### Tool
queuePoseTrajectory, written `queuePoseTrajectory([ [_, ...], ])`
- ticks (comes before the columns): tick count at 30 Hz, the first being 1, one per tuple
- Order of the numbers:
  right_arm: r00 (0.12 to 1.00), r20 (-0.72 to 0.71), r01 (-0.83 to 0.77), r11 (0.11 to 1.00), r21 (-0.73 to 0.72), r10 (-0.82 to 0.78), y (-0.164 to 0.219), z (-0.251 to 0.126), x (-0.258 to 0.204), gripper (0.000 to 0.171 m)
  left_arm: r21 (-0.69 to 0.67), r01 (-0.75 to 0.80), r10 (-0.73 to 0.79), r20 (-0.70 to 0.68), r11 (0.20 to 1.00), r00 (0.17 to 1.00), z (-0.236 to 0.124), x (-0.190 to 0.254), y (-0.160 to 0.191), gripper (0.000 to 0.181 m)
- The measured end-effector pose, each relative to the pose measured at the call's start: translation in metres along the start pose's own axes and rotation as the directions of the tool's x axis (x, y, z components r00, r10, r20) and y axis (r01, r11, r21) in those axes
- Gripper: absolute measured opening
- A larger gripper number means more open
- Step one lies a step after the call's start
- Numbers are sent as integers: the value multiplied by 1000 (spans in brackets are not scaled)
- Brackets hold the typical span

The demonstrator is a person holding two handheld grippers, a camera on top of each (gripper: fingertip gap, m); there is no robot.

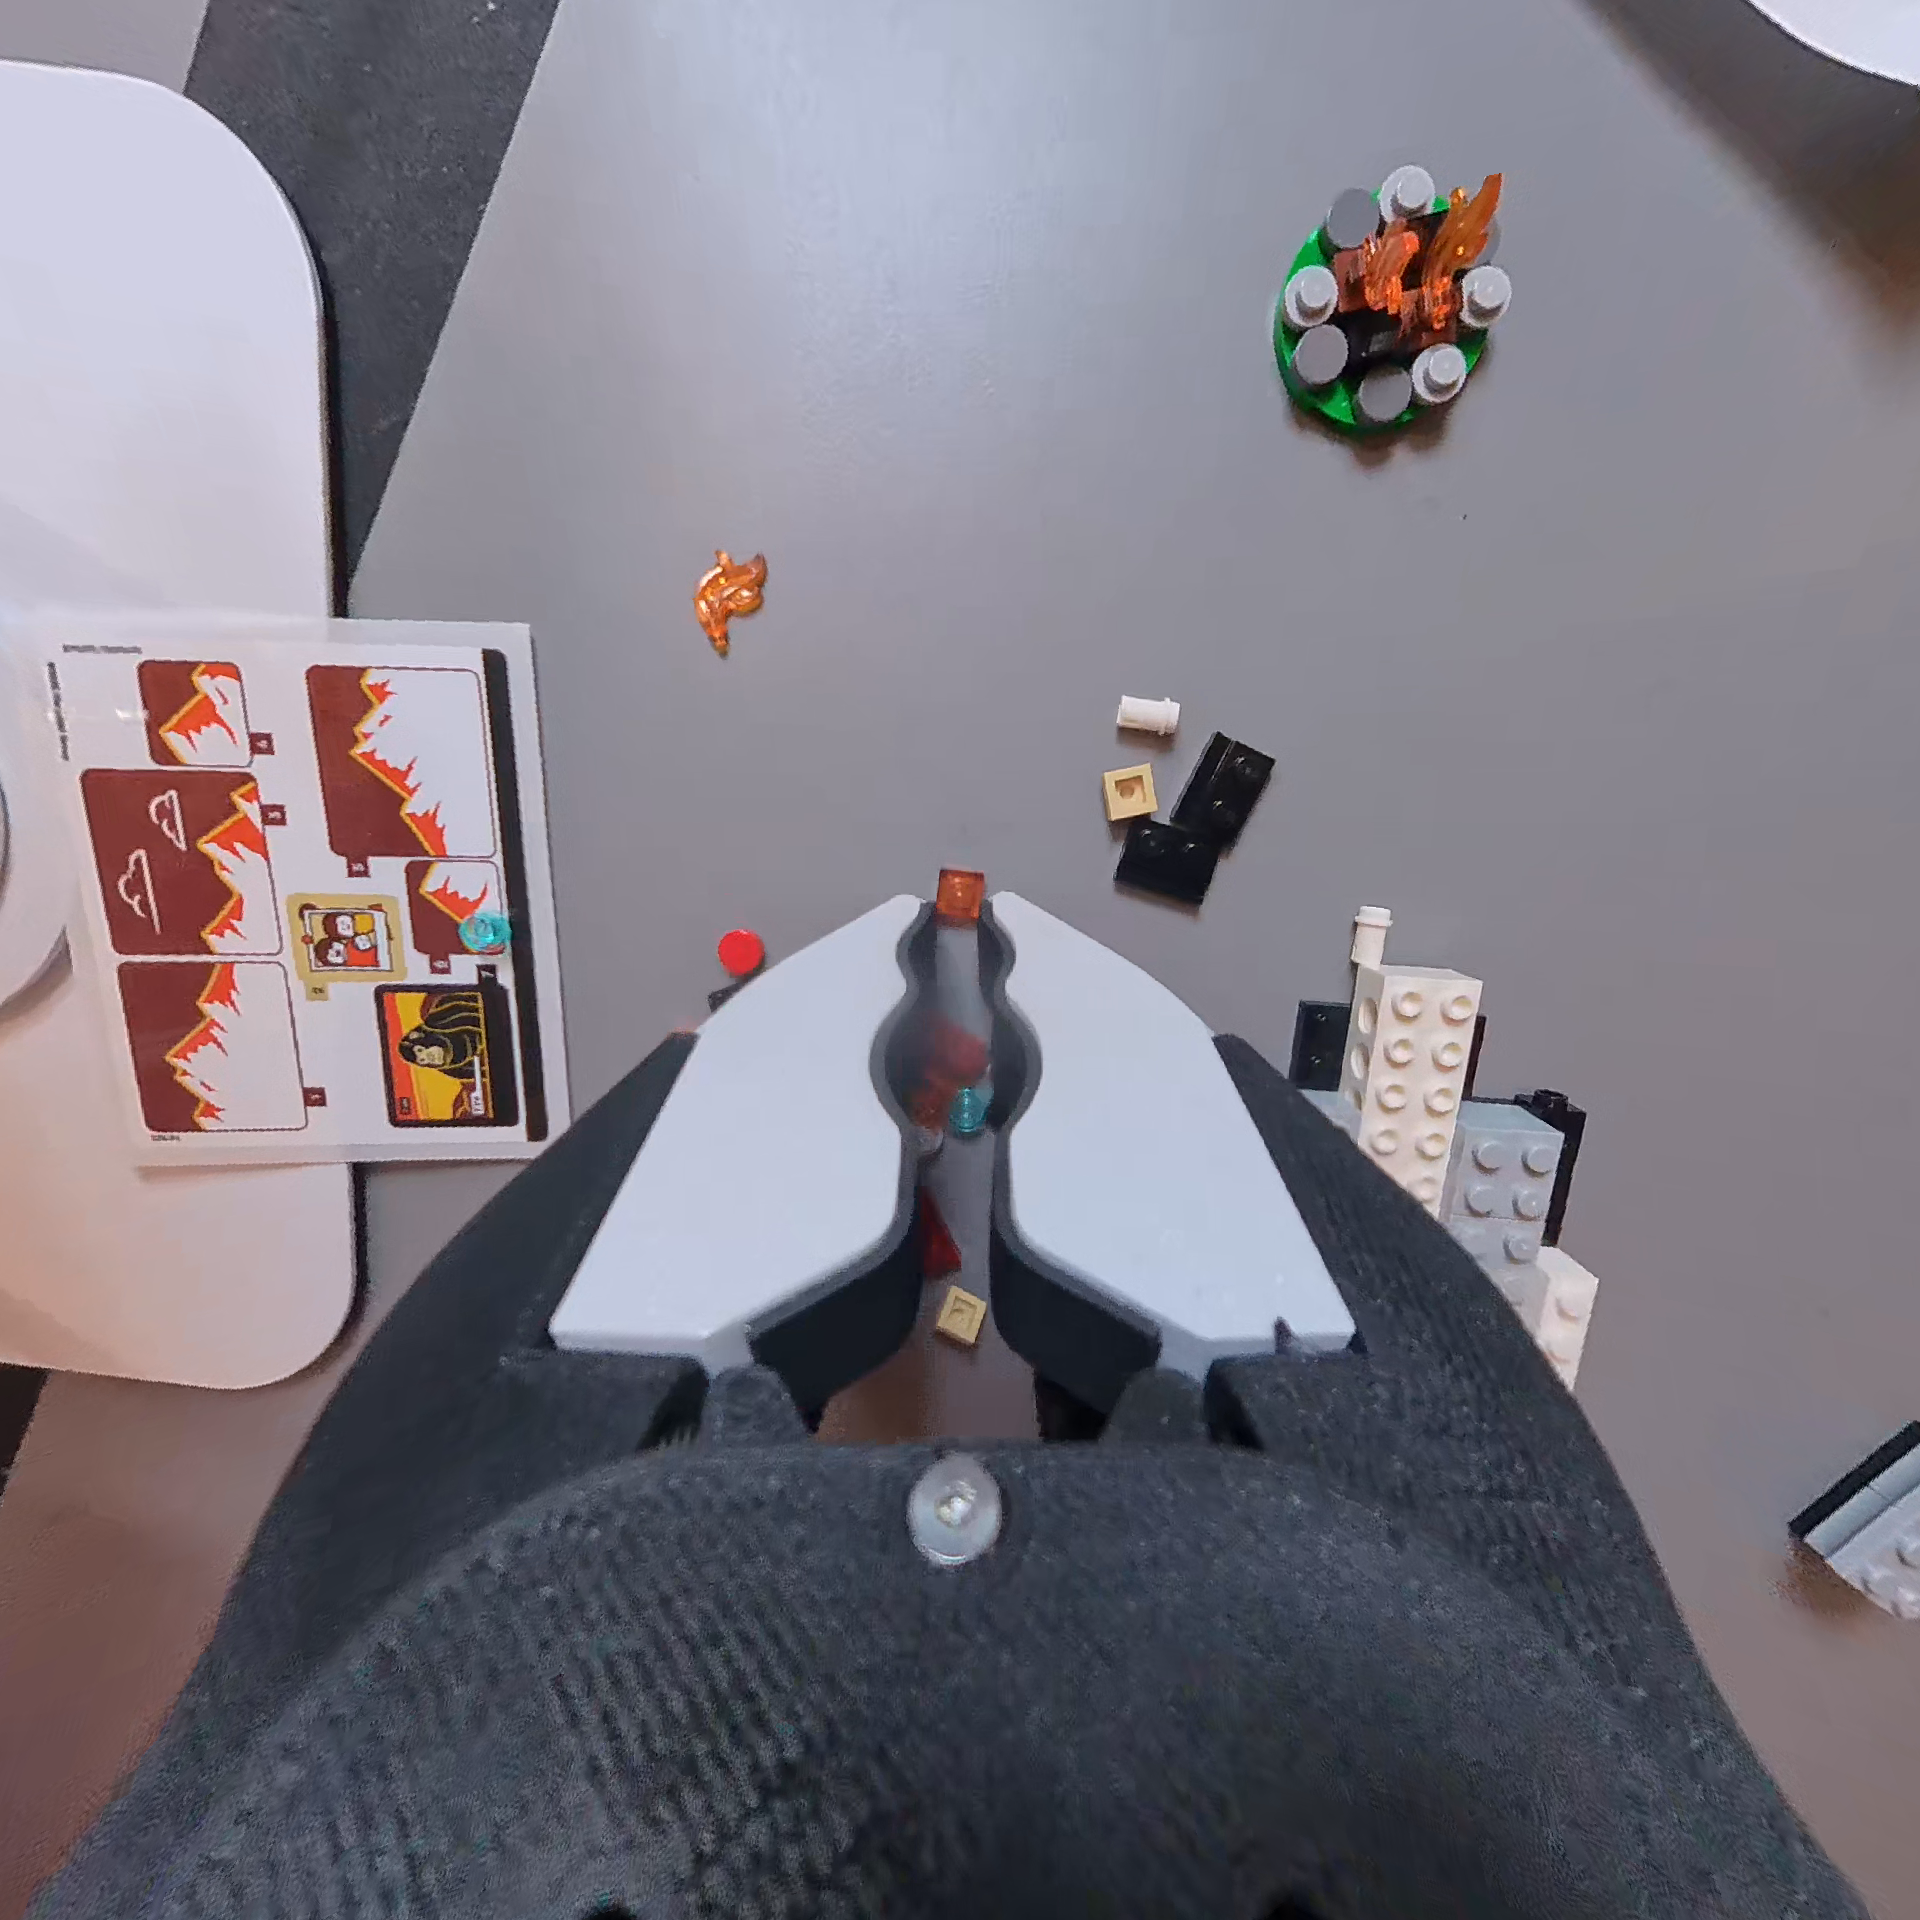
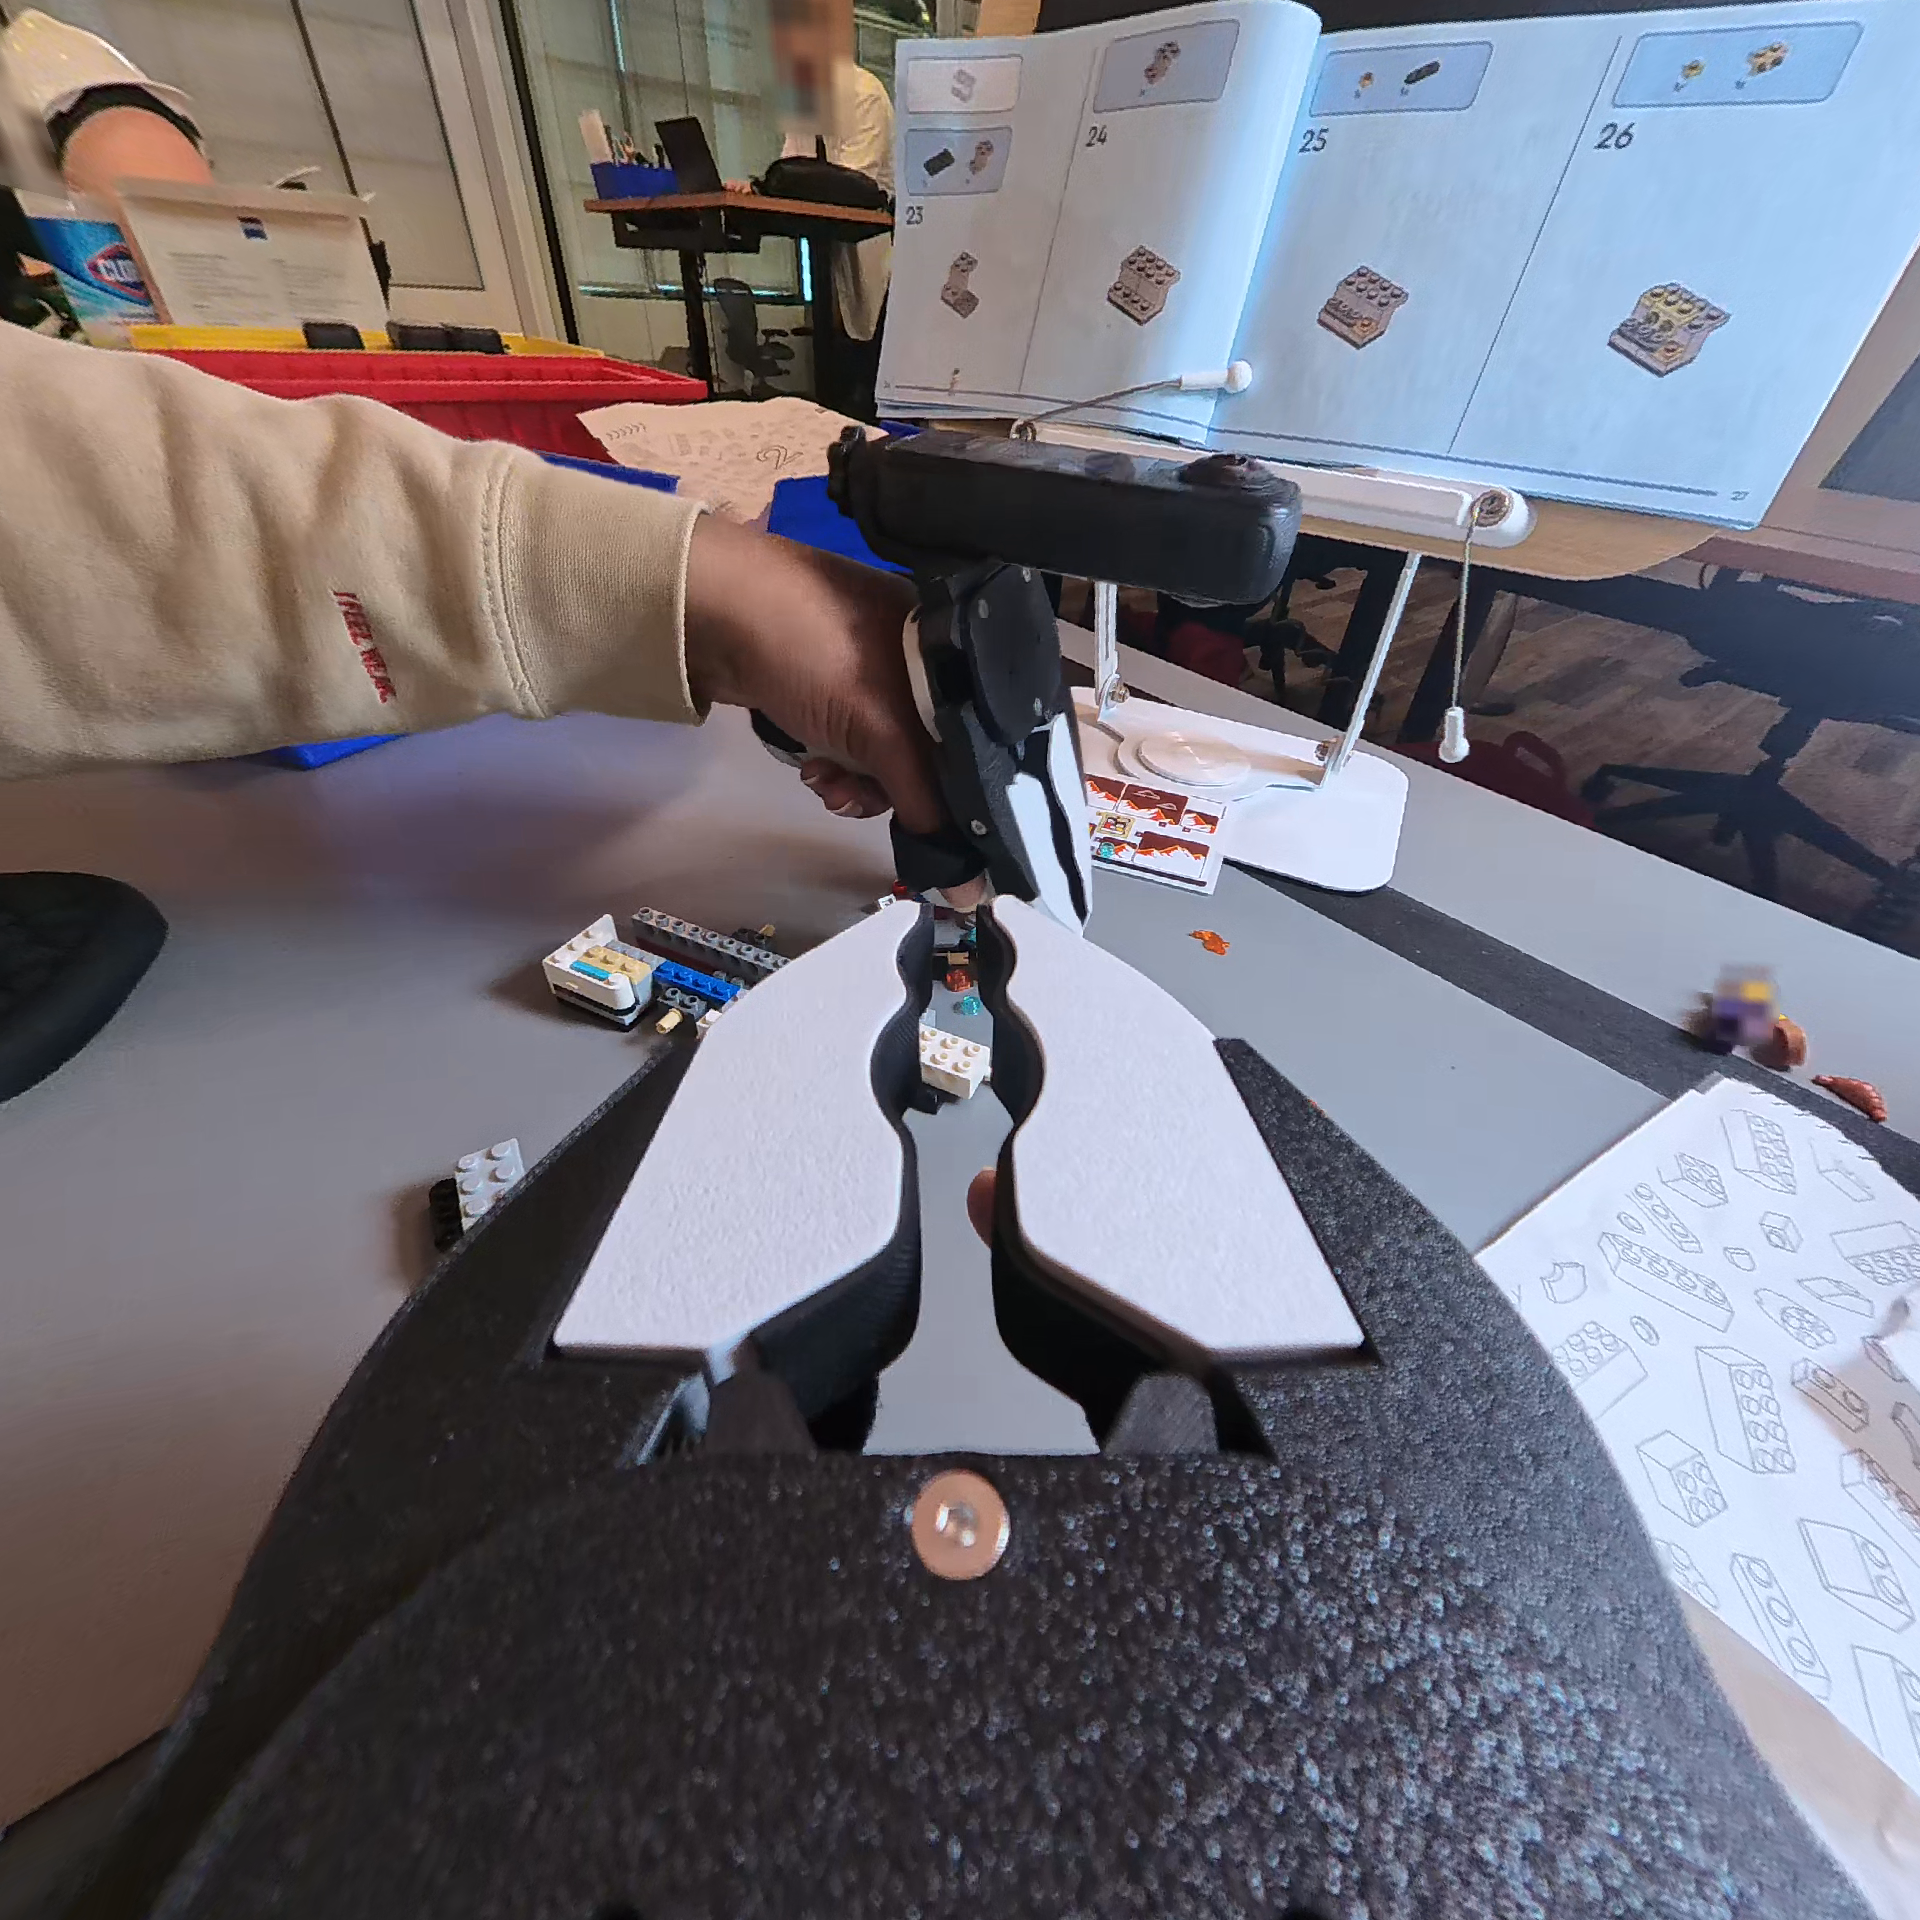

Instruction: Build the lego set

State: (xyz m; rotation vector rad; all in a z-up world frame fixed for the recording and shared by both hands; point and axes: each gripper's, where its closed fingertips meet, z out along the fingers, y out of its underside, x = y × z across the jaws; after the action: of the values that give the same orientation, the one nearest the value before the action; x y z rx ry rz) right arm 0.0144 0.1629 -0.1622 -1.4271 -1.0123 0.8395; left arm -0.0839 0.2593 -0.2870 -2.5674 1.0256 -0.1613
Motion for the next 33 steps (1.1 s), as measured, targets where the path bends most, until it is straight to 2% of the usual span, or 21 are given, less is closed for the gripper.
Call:
queuePoseTrajectory([
  [4,1000,-4,23,1000,-7,-23,1,0,-1,7,61,-80,81,-16,995,997,-5,5,-3,7],
  [8,999,2,35,999,-22,-35,3,1,-3,7,140,-198,213,-100,970,972,-32,32,-2,7],
  [12,994,95,54,995,-83,-46,15,5,-18,8,176,-319,345,-147,931,927,-66,70,14,7],
  [17,953,255,212,963,-167,-165,34,7,-54,10,207,-405,439,-156,890,885,-90,121,50,7],
  [21,882,432,330,903,-274,-191,58,0,-93,16,218,-422,458,-154,880,876,-92,154,77,7],
  [24,842,489,423,842,-336,-228,79,-3,-108,17,217,-432,469,-163,875,868,-88,172,92,8],
  [28,840,497,442,805,-395,-217,91,-2,-108,17,227,-427,469,-180,875,865,-79,187,99,7],
  [33,854,487,412,809,-419,-183,93,-3,-104,17,216,-467,499,-134,858,856,-70,189,100,8],
])
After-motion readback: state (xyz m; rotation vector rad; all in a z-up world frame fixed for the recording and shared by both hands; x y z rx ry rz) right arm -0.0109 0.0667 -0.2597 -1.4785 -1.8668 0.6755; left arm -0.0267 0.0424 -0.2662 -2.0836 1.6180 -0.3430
